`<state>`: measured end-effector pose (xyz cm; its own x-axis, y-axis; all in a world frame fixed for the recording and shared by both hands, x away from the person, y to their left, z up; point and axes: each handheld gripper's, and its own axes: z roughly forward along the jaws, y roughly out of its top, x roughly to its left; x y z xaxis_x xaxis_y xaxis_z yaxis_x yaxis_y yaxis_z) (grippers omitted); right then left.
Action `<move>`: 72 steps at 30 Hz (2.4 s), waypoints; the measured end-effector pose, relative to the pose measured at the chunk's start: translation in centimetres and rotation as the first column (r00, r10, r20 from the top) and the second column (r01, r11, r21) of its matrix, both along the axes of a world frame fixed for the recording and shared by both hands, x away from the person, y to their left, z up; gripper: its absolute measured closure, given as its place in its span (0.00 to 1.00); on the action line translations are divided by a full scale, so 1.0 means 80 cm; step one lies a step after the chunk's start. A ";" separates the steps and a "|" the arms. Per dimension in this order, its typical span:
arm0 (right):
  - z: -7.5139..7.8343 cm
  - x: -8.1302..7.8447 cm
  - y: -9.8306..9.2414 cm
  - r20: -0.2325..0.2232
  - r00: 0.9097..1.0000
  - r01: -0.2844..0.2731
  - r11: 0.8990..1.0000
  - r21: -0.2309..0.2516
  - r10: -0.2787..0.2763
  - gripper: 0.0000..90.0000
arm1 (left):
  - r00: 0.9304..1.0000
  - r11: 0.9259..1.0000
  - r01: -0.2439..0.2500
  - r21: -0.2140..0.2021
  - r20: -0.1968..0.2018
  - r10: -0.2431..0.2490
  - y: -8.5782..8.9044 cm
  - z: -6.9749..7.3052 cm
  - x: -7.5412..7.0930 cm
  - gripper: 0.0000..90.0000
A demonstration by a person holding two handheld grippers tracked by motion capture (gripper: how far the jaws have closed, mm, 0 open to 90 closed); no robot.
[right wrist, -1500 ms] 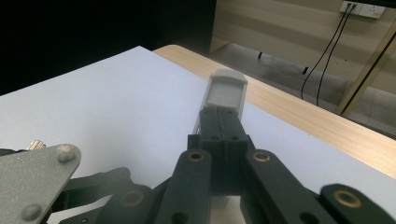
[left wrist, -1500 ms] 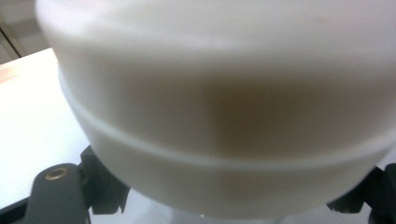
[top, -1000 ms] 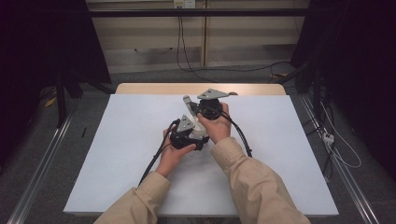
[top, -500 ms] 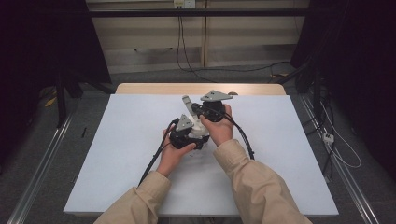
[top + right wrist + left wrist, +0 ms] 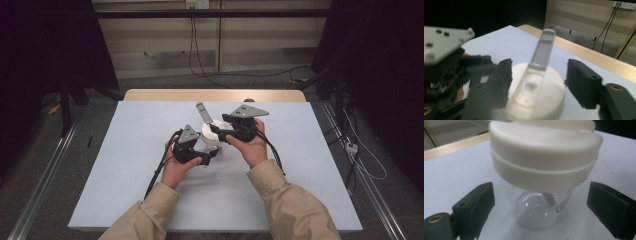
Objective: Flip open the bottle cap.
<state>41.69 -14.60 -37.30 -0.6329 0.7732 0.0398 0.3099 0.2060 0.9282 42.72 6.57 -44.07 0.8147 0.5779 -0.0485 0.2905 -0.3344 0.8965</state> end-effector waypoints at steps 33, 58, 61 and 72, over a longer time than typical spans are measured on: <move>-0.073 -0.112 -0.126 -0.019 0.996 0.090 0.996 0.015 -0.090 0.16 | 1.000 1.000 -0.023 -0.007 -0.011 0.023 0.083 0.013 -0.047 0.08; -0.097 -0.151 -0.151 -0.019 0.994 0.110 0.994 0.012 -0.110 0.12 | 0.997 0.998 -0.063 0.002 -0.041 0.063 0.135 0.007 -0.067 0.08; -0.099 -0.154 -0.155 -0.020 0.993 0.113 0.994 0.008 -0.112 0.12 | 0.996 0.997 -0.071 0.002 -0.044 0.071 0.142 0.007 -0.069 0.08; -0.101 -0.162 -0.164 -0.017 0.992 0.128 0.992 0.014 -0.128 0.12 | 0.994 0.995 -0.102 0.007 -0.045 0.102 0.171 0.004 -0.077 0.09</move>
